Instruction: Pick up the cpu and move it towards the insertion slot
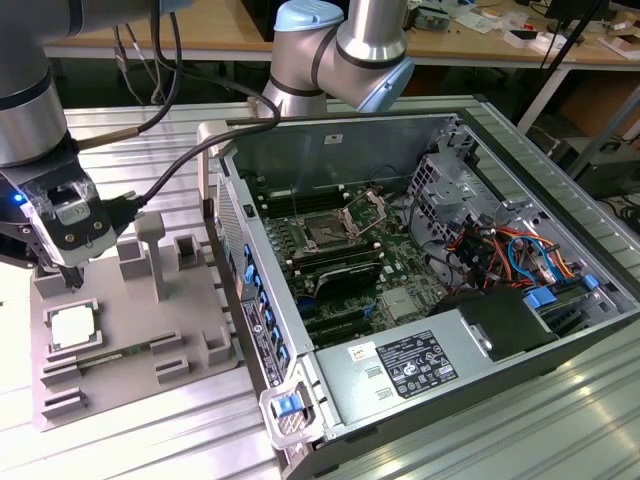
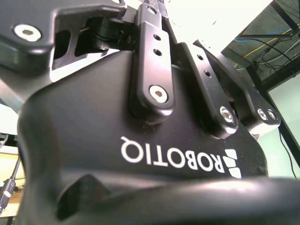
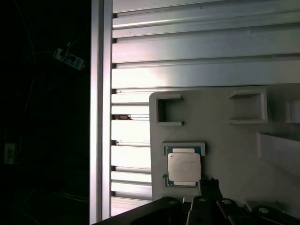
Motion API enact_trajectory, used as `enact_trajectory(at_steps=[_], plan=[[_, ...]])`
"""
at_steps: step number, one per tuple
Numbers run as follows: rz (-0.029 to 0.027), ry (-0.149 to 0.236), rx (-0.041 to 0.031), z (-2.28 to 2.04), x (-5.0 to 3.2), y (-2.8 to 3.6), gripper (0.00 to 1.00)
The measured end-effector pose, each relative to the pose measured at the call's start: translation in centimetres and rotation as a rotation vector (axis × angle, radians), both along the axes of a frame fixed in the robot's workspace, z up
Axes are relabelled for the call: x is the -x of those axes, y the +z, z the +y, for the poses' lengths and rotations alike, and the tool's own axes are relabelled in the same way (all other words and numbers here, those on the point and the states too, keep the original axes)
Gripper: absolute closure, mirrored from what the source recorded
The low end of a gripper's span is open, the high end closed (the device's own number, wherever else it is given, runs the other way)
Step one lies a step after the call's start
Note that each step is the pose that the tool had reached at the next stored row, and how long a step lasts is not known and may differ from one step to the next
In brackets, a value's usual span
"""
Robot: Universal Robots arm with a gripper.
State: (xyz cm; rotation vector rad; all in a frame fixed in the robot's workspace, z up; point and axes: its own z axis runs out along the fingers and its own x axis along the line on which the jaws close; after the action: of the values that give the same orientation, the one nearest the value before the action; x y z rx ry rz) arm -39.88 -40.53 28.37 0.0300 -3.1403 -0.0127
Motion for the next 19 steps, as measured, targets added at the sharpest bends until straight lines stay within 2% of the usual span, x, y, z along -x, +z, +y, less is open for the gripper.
enact_trajectory(at_steps=[4, 6, 19], plan=[[0.0000, 0.000, -0.0001, 0.00, 0.00, -0.07, 0.89], [0.0000, 0.000, 0.0000, 0.00, 0.00, -0.41, 0.89], [0.0000, 0.000, -0.0001, 0.00, 0.00, -0.66, 0.89]])
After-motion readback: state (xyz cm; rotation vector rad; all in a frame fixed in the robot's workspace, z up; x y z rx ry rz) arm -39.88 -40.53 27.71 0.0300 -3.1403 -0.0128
